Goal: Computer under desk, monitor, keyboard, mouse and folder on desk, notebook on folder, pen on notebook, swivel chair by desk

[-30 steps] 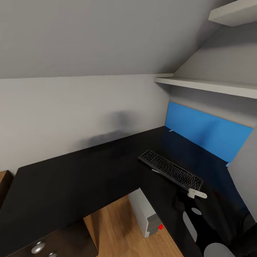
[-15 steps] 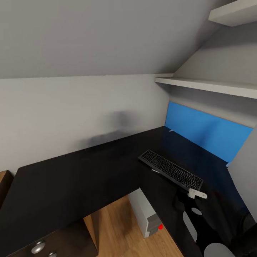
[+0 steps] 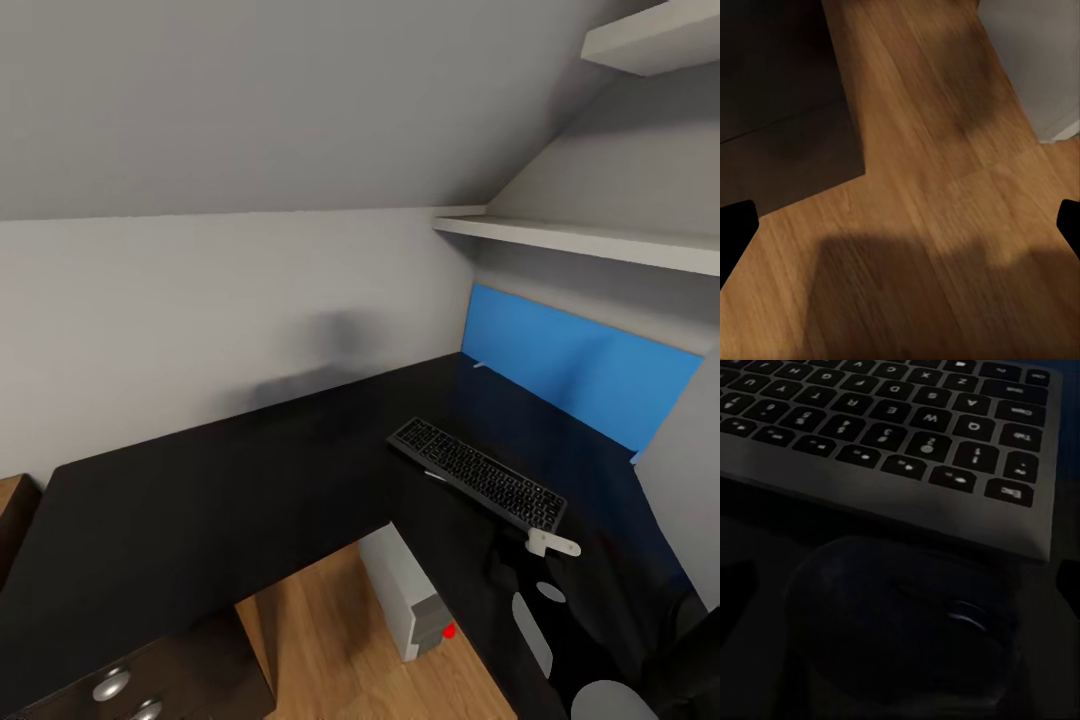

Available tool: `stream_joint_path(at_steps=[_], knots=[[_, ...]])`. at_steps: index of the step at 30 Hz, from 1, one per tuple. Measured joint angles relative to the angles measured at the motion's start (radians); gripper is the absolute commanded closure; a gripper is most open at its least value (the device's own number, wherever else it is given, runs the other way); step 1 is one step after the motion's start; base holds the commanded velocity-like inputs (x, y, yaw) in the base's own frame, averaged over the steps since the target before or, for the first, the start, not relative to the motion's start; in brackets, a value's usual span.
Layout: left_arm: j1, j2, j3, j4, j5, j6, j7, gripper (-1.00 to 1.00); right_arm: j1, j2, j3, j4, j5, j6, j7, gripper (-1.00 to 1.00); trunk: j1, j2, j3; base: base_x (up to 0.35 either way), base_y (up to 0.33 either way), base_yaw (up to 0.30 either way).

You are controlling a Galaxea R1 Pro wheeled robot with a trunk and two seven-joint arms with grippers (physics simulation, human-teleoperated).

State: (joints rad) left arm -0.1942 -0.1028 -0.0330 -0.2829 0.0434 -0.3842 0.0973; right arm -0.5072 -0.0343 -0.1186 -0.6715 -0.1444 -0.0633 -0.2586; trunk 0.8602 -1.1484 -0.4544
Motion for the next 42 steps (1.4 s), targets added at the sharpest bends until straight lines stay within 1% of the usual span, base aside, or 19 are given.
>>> stream_joint_path(at_steps=[22, 28, 42], knots=[[0.000, 0.000, 0.002, 0.000, 0.004, 0.001, 0.007, -1.00, 0.000, 0.001, 0.000, 0.001, 0.000, 0.000, 0.001, -1.00, 0.000, 0.000, 0.000, -0.003, 0.000, 0.000], [0.000, -0.001, 0.003, 0.000, 0.004, 0.000, 0.008, -1.00, 0.000, 0.001, 0.000, 0.001, 0.000, 0.000, 0.001, -1.00, 0.023, -0.042, -0.019, 0.000, 0.000, 0.000], [0.000, -0.001, 0.002, 0.000, 0.004, 0.000, 0.008, -1.00, 0.000, 0.001, 0.000, 0.001, 0.000, 0.000, 0.001, -1.00, 0.023, -0.042, -0.019, 0.000, 0.000, 0.000]])
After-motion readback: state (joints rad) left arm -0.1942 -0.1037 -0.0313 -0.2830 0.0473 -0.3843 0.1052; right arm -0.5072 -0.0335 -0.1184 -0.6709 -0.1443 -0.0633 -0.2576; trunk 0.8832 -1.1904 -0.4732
